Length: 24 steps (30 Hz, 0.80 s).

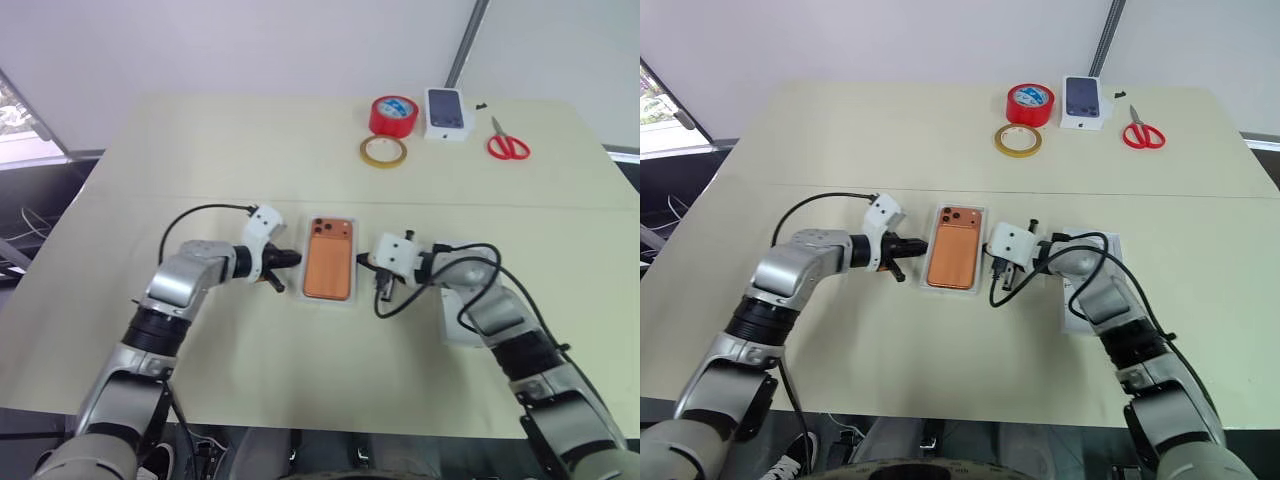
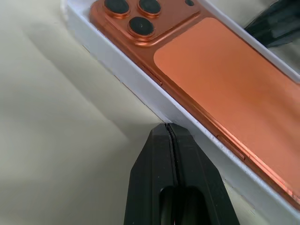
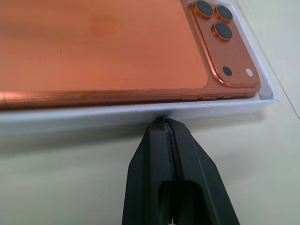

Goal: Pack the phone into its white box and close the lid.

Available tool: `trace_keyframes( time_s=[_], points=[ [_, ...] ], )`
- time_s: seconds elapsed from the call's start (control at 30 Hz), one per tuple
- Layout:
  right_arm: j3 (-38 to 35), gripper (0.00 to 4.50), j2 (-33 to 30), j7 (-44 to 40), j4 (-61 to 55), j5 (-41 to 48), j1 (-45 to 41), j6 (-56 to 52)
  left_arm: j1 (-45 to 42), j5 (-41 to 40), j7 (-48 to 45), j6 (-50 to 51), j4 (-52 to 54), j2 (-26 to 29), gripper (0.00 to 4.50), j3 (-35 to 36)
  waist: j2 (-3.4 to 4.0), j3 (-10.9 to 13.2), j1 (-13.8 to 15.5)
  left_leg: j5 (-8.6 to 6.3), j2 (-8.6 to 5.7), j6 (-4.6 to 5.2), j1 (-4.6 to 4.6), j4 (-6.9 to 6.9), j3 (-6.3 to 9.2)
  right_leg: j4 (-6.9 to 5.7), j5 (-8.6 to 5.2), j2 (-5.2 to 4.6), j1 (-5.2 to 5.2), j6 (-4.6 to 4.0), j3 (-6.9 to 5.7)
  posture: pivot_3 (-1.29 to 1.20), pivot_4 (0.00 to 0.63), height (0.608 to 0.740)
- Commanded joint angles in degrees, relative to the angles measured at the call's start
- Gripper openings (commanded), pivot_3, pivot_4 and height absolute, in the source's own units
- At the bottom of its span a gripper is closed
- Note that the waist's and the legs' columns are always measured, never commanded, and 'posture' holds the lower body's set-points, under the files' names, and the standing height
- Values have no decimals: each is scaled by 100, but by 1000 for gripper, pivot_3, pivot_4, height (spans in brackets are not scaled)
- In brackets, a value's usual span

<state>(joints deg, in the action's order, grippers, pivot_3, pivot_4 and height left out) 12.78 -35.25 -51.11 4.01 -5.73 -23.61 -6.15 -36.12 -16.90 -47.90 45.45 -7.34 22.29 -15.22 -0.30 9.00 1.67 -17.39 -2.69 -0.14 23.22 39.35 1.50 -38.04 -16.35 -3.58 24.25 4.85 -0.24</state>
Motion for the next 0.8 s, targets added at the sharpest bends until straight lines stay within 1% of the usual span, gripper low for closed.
trace_keyframes(
  time_s=[0.03, 0.1, 0.17, 0.33, 0.5, 0.63, 0.7, 0.8],
  points=[
    [-241, 0, -283, -239, -724, 288, 381, -216, -266, -116, -436, -51, 47, -555, 30, -570, 0, 0, 35, 0, 0, 1, 1, 1, 0, 2, 0, 0, -1, 0, 0, 0, 150, 740],
    [-539, 0, -499, -266, -1036, 432, 671, -453, -445, 49, -469, -221, -159, -820, 30, -761, -1, 0, 91, 0, 0, 1, 2, 1, 0, 3, 0, 0, -1, 0, 0, 0, 150, 740],
    [-775, 0, -689, -264, -1246, 502, 923, -588, -551, 160, -510, -310, -345, -1062, 30, -894, -1, 0, 75, -1, -1, 3, 3, 4, 1, 5, 0, 1, -3, 0, 0, 0, 150, 740],
    [-1170, 0, -1085, -288, -1452, 534, 1495, -656, -713, 441, -610, -617, -783, -1411, 30, -1046, -1, 0, 51, -3, 0, 6, 2, 5, -3, 5, -1, 2, -3, 2, 0, 0, 150, 740],
    [-1395, 0, -1144, -146, -1529, 556, 1686, -671, -779, 483, -885, -688, -894, -1467, 30, -1081, -1, 0, 42, -1, 2, 6, 1, 6, -4, 5, -1, 4, -4, 2, 0, 0, 150, 740],
    [-1417, 0, -1205, -236, -1636, 602, 1788, -706, -804, 659, -729, -881, -1121, -1470, 30, -958, -1, 0, 45, 0, 3, 4, 1, 7, -4, 4, -1, 5, -4, 2, 0, 0, 150, 740],
    [-1422, 0, -1212, -138, -1536, 517, 1793, -618, -784, 677, -777, -874, -1118, -1415, 30, -928, -1, 0, 45, 0, 3, 4, 1, 7, -4, 4, -1, 5, -4, 2, 0, 0, 150, 740],
    [-1416, 0, -1324, -216, -1469, 508, 1807, -566, -705, 725, -687, -949, -1094, -1360, 30, -858, -1, 0, 45, 1, 3, 4, 1, 9, -4, 4, -1, 5, -4, 2, 0, 0, 150, 740]
  ],
)
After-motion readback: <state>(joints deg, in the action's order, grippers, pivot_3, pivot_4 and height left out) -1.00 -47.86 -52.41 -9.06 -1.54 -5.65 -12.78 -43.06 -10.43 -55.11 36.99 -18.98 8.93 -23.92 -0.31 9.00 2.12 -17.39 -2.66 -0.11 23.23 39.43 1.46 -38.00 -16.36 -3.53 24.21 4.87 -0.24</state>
